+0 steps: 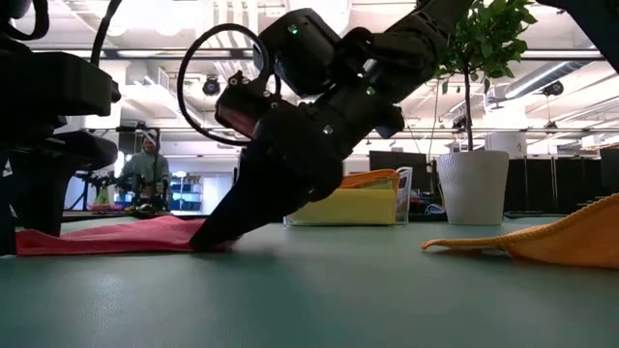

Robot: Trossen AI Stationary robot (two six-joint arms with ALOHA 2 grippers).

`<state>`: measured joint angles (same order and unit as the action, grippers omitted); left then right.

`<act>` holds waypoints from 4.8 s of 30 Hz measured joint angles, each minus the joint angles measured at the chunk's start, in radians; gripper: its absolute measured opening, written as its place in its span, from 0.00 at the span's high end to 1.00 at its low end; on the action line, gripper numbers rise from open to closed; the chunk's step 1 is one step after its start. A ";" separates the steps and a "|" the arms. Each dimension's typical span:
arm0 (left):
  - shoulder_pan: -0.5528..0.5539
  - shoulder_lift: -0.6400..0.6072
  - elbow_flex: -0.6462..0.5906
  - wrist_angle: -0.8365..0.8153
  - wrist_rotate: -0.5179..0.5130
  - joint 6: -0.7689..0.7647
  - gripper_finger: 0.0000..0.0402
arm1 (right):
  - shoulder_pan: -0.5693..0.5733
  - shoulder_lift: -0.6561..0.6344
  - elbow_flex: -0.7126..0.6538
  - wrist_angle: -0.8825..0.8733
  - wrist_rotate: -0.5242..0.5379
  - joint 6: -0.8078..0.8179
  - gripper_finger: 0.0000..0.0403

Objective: Fold microfiber towels
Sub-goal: Fold the pink towel, then put the folded pink towel into the transparent bin

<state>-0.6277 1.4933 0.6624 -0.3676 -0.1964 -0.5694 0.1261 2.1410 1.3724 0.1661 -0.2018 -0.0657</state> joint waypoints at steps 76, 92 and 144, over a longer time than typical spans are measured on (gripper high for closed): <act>0.095 -0.039 0.222 -0.199 -0.062 -0.236 1.00 | 0.118 -0.282 -0.004 -0.373 0.362 0.499 0.98; 0.223 -0.051 0.215 -0.331 -0.109 -0.228 1.00 | 0.017 -0.227 -0.004 -0.338 0.477 0.466 0.98; 0.380 -0.101 0.264 -0.320 -0.031 0.130 0.56 | 0.078 -0.394 0.074 -0.678 0.275 0.693 0.70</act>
<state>-0.2478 1.3922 0.9264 -0.6872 -0.2276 -0.4397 0.2043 1.7466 1.4464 -0.5119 0.0732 0.6270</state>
